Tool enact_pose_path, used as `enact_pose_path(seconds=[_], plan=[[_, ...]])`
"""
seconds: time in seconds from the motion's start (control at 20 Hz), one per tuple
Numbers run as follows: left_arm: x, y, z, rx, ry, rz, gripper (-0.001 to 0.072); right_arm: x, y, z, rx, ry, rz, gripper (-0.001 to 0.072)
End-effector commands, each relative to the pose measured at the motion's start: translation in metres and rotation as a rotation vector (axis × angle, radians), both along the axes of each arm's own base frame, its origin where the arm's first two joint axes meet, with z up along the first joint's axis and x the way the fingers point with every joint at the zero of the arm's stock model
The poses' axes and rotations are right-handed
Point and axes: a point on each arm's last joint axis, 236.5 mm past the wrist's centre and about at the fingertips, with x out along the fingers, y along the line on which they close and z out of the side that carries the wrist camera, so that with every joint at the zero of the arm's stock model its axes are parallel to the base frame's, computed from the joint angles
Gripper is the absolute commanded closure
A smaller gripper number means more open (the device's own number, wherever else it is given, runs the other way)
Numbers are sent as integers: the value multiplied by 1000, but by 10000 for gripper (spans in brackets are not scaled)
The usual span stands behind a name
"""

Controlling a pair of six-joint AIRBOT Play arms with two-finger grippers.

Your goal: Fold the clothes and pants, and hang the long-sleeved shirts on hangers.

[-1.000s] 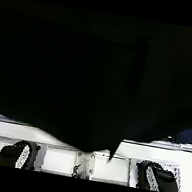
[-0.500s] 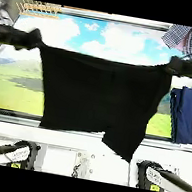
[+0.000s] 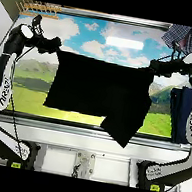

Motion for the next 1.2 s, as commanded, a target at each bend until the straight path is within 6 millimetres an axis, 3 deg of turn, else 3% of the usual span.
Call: enact_pose_path(seconds=[0.0, 0.2, 0.5, 0.7, 0.75, 0.8, 0.85, 0.9, 1.0, 1.05, 1.15], plan=[[-3, 7, -6, 3, 22, 7, 701, -4, -23, -5, -106, 8, 0, 699], [-49, 0, -42, 4, 123, -3, 701, -43, -27, -26, -186, 81, 26, 699], [-117, -10, -113, 7, 284, -7, 701, -108, -13, -97, -172, 250, 42, 697], [-137, -16, -135, -35, 337, 20, 700, -114, -11, -113, -146, 273, -9, 661], [-137, -16, -136, -35, 336, 23, 615, -113, -12, -112, -142, 271, -23, 457], [-136, -14, -133, -37, 328, 28, 290, -112, -12, -107, -143, 263, -22, 182], [-134, -11, -124, -37, 309, 34, 173, -110, -15, -98, -152, 246, -22, 162], [-130, -5, -109, -36, 276, 46, 174, -108, -21, -83, -167, 211, -30, 232], [-133, 16, -77, -24, 227, 73, 173, -112, -45, -41, -230, 132, -52, 246], [-143, 29, -64, -3, 212, 86, 174, -121, -56, -20, -252, 113, -66, 246], [-175, 52, -58, 39, 217, 130, 173, -140, -64, 12, -260, 91, -84, 246]])
